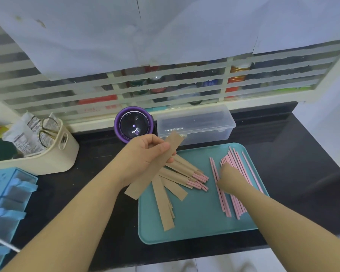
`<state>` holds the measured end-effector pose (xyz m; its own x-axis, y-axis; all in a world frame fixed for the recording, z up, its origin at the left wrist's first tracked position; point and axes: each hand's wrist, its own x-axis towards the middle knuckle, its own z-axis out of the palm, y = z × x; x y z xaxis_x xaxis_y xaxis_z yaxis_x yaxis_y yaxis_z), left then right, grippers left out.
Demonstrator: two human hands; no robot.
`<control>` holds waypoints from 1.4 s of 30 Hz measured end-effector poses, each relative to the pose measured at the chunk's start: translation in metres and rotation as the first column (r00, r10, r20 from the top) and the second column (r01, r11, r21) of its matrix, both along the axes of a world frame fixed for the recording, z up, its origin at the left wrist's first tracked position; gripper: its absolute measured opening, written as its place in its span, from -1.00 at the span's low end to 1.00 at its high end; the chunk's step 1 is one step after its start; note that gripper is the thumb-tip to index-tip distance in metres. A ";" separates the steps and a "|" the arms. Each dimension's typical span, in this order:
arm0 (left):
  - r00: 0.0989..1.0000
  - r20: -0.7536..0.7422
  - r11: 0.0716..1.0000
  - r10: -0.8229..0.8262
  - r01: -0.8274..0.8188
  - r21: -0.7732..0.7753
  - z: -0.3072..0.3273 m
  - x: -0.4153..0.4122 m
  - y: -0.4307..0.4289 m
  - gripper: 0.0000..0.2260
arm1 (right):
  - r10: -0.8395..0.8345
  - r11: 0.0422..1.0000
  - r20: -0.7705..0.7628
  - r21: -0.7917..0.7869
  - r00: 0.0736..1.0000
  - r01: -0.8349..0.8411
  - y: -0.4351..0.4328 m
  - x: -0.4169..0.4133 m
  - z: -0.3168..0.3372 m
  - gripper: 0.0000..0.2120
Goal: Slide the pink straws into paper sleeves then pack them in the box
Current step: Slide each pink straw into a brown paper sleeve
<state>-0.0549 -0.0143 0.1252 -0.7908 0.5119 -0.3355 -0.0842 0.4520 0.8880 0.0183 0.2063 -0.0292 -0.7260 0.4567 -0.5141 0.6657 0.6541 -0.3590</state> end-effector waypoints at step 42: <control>0.996 0.076 0.946 -0.046 0.019 0.324 0.053 -0.006 0.021 -0.81 | -0.491 0.651 -0.725 -0.674 0.484 -0.349 -0.033 -0.026 0.237 -0.91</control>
<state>-0.0606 0.0068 0.1784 -0.7486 0.6286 -0.2109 -0.1521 0.1467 0.9774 -0.0074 0.1733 0.2080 -0.9232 0.3560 0.1446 -0.1945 -0.1084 -0.9749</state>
